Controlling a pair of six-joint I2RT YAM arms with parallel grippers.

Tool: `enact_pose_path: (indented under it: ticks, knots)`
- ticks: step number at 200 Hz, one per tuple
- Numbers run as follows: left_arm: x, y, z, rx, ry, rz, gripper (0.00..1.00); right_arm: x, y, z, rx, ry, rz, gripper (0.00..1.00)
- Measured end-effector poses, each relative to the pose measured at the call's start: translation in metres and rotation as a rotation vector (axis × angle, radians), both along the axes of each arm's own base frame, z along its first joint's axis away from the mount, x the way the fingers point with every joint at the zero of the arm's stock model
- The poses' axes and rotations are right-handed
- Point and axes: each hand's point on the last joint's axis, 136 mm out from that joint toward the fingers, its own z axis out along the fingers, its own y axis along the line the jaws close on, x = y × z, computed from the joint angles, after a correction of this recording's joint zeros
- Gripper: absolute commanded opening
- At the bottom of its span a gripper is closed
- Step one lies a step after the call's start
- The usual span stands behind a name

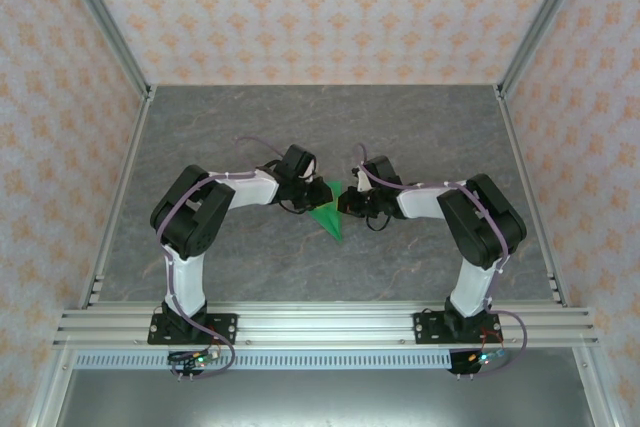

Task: Fold a paper plane with a square sheet of paper (fold left side to right side)
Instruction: Fourth fold the wing at the center of the table.

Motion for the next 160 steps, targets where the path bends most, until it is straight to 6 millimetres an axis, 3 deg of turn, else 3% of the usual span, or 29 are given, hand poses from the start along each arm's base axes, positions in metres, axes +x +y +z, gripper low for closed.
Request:
enact_pose_path:
  ticks: [56, 92, 115, 160]
  knots:
    - [-0.001, 0.001, -0.002, -0.004, -0.009, 0.001, 0.17, 0.0, 0.001, 0.002, -0.002, 0.003, 0.002, 0.14]
    - [-0.001, 0.001, -0.002, -0.014, -0.023, 0.001, 0.17, 0.0, -0.001, 0.007, -0.028, 0.003, 0.001, 0.24]
    - [-0.001, 0.001, -0.003, -0.018, -0.028, 0.002, 0.16, -0.002, -0.008, 0.023, -0.047, -0.02, -0.009, 0.3]
    - [-0.001, 0.001, -0.003, -0.022, -0.031, 0.004, 0.16, -0.009, -0.006, 0.064, -0.005, -0.082, 0.002, 0.27]
